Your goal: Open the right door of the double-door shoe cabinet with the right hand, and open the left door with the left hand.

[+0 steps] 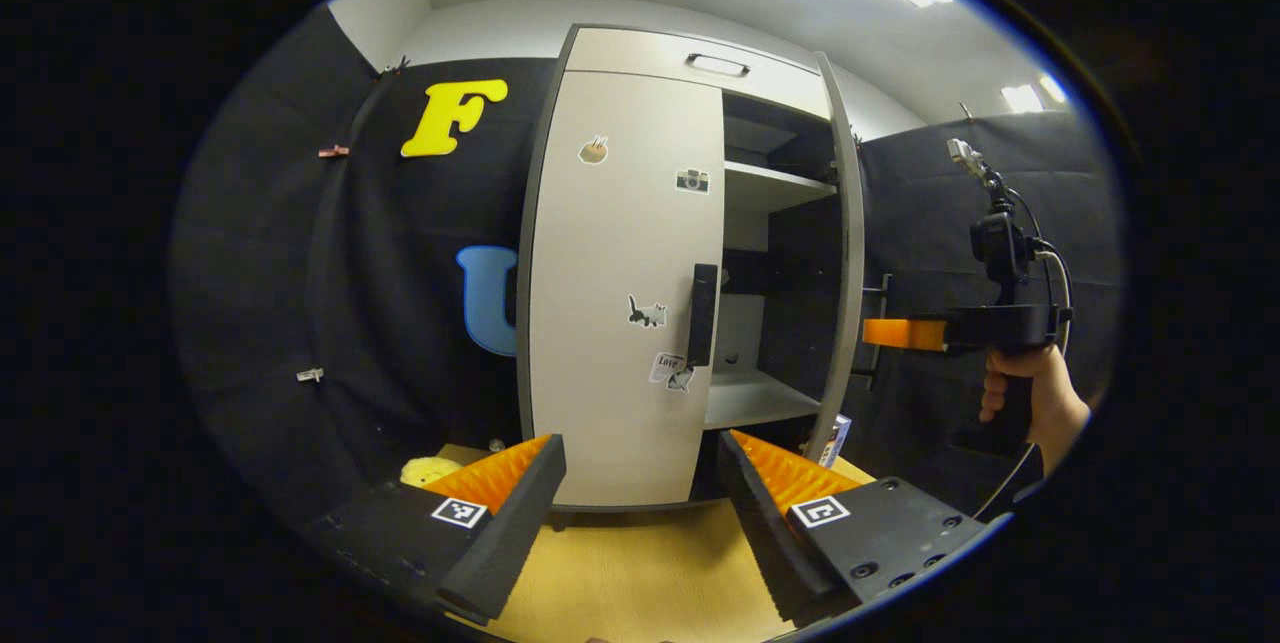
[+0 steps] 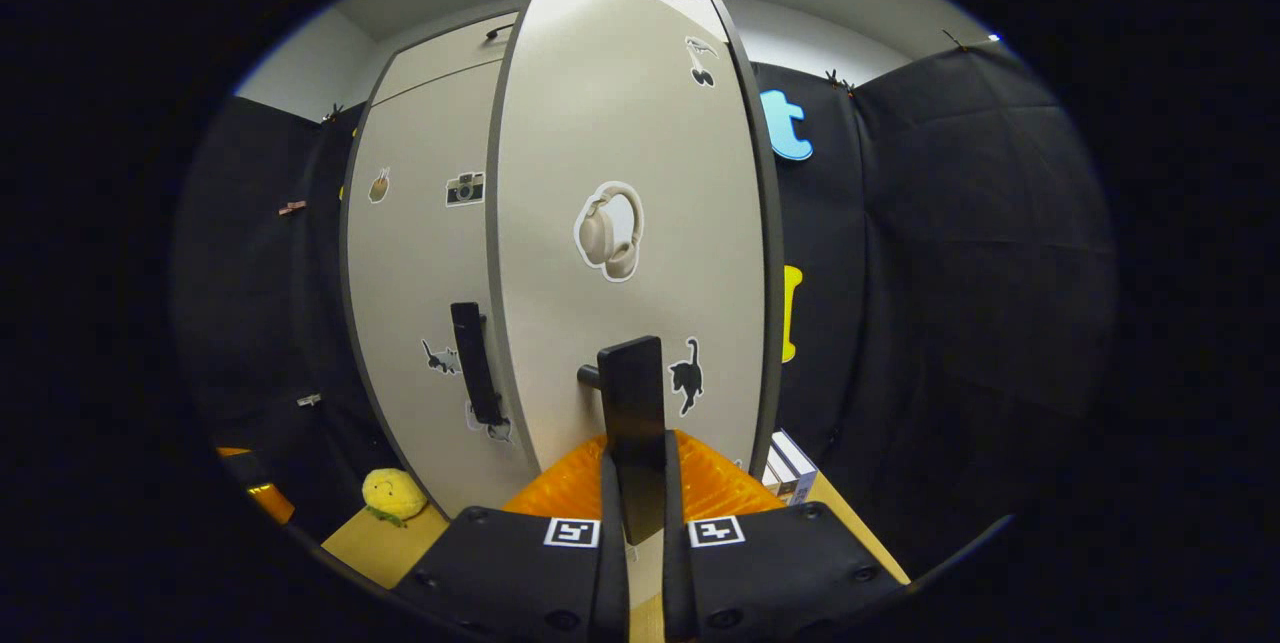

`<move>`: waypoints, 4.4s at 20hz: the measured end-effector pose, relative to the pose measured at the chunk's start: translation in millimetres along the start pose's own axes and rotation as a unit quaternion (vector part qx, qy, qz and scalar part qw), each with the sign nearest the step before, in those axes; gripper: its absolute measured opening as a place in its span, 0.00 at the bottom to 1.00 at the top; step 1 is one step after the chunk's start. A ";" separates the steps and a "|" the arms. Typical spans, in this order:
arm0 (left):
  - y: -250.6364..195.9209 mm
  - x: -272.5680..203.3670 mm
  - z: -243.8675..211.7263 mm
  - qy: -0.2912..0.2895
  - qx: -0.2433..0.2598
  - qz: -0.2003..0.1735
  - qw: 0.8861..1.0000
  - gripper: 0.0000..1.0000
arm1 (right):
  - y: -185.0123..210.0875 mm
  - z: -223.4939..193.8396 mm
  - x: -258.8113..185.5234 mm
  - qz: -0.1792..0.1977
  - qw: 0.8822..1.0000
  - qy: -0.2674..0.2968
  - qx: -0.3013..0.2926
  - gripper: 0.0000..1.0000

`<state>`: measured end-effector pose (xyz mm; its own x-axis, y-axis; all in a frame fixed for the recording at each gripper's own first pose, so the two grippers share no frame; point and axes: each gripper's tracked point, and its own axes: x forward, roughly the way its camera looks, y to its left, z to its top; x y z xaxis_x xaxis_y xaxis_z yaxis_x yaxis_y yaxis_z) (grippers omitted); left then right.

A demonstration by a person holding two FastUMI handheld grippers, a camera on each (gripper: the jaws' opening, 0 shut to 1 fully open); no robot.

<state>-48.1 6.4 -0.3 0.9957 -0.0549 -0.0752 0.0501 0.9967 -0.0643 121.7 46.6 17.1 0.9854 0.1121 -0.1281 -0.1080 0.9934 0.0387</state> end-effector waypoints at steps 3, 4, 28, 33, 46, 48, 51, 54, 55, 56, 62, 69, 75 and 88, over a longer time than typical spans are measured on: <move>-22.4 0.2 2.7 -0.001 -0.010 0.010 1.000 0.95 | -14.6 1.4 -7.6 0.008 1.000 0.004 -0.005 0.17; -27.8 1.0 1.9 -0.001 -0.012 0.017 1.000 0.95 | -20.4 1.8 -9.8 0.009 1.000 0.006 -0.007 0.17; -86.7 37.6 -5.8 0.017 -0.016 0.004 1.000 0.95 | -95.4 -7.7 -78.3 -0.045 0.999 -0.013 0.004 0.05; -41.6 54.4 -16.0 0.022 0.001 0.000 1.000 0.95 | -41.6 -1.9 -93.0 -0.041 0.999 -0.027 0.024 0.05; 2.4 92.0 -1.0 0.006 -0.003 -0.021 1.000 0.94 | 64.6 -28.7 -19.7 -0.019 0.999 -0.037 -0.001 0.82; 1.9 104.0 10.1 -0.001 0.001 -0.011 1.000 0.95 | 66.7 -38.9 -8.8 -0.006 0.999 -0.032 0.002 0.93; -2.9 129.5 24.4 -0.010 0.015 0.011 1.000 0.95 | 61.9 -50.7 3.8 0.009 1.000 -0.024 0.002 0.99; -13.1 159.3 30.9 -0.015 0.026 0.021 0.999 0.94 | 55.6 -61.4 12.6 0.024 1.000 -0.016 0.003 0.99; -17.5 168.8 32.8 -0.016 0.026 0.023 0.999 0.95 | 53.9 -64.6 14.9 0.030 0.999 -0.012 0.010 0.99; -22.5 178.2 35.8 -0.019 0.024 0.022 0.999 0.94 | 52.7 -67.3 16.2 0.035 0.999 -0.010 0.015 0.99; -48.0 231.9 56.2 -0.026 0.034 0.018 0.999 0.94 | 42.8 -87.3 16.3 0.050 0.998 0.002 0.027 0.98; -63.1 275.2 55.8 -0.009 0.016 0.028 0.999 0.82 | 50.4 -106.0 8.6 0.085 0.996 0.020 0.012 0.99; -66.0 286.2 50.2 0.001 0.018 0.045 0.999 0.53 | 46.9 -114.3 6.4 0.094 0.995 0.028 0.016 0.98; -65.2 281.2 44.8 0.012 -0.011 0.038 0.999 0.15 | 40.8 -107.3 -7.5 0.078 0.997 0.021 0.005 0.98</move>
<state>232.1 -71.4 27.4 0.9944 0.0186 -0.1043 -0.0269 0.9965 -0.0787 95.8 88.8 -86.7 0.9505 0.2662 -0.1603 -0.2579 0.9636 0.0710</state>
